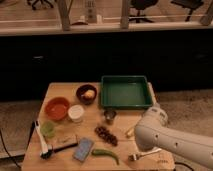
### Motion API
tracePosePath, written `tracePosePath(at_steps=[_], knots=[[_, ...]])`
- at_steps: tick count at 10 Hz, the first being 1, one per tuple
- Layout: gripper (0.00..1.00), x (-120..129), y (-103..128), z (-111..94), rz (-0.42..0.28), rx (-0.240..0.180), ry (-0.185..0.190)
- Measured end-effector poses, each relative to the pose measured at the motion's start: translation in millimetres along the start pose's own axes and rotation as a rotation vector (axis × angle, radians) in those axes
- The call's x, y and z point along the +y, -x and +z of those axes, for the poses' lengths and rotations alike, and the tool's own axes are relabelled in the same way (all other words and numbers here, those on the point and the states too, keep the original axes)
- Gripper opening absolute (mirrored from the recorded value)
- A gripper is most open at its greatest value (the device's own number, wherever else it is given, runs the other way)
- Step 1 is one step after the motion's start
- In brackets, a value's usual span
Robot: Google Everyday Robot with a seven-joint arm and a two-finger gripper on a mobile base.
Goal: Place fork in metal cup
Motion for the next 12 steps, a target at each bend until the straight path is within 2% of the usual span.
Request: tracePosePath(at_steps=[1, 3, 6, 12], knots=[[0.72, 3.5, -4.0, 5.7, 0.006, -0.005, 0.003], [0.8, 10.0, -12.5, 18.5, 0.017, -0.026, 0.01], [0.8, 15.4, -20.8, 36.3, 0.026, -0.051, 0.022], [0.8, 9.7, -24.2, 59.8, 0.025, -0.055, 0.039]])
